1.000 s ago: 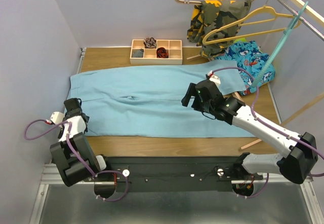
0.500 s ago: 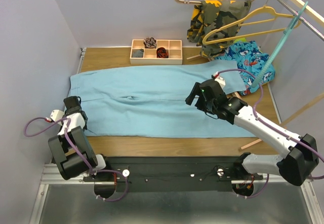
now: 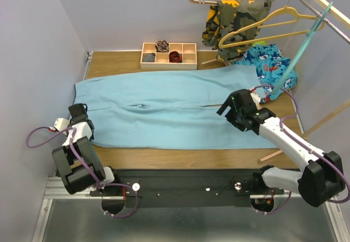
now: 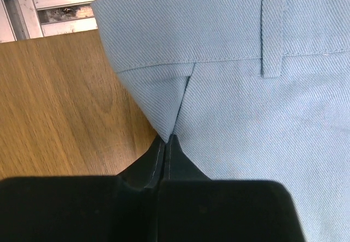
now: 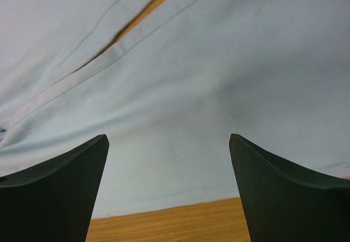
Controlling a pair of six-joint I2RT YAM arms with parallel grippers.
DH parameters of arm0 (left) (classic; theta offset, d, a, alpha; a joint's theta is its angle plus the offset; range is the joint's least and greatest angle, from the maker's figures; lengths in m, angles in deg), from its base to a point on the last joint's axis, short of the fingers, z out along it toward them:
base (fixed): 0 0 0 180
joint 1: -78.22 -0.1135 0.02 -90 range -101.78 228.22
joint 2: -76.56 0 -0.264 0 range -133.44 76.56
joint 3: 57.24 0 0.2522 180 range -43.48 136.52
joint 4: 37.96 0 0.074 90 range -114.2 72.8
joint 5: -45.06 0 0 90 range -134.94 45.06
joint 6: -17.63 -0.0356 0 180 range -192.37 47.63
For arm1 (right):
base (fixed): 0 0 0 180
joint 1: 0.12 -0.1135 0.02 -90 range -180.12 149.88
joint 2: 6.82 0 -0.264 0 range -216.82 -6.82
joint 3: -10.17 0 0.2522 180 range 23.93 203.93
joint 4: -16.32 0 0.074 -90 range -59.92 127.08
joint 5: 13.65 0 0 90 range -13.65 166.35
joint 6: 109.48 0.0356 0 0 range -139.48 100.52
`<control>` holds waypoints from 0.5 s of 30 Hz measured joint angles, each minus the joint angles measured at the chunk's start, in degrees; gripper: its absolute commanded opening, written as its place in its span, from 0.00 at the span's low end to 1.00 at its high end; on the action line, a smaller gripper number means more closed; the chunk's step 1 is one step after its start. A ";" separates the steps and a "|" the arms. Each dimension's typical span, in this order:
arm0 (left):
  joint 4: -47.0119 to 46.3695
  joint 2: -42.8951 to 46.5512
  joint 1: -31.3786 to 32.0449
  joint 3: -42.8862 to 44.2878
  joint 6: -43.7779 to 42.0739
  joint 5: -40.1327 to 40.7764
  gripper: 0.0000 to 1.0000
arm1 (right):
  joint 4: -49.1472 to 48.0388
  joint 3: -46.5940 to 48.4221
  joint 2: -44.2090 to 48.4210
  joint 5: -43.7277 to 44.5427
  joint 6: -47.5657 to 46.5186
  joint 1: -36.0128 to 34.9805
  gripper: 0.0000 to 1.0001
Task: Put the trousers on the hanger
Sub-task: Fold the trousers at the center of the board.
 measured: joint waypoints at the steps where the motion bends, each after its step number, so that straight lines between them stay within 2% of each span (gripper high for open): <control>1: -0.02 0.00 0.00 0.00 -0.17 -0.07 0.01 | 0.90 -0.76 0.22 -0.17 0.72 1.40 1.00; 7: 0.00 0.42 -0.02 0.00 -1.92 -0.44 0.00 | 9.60 -3.17 0.72 0.28 3.17 7.34 1.00; 15: 0.79 4.83 0.00 1.27 -7.87 -0.74 0.00 | 17.84 -7.82 2.23 0.00 4.90 15.76 0.95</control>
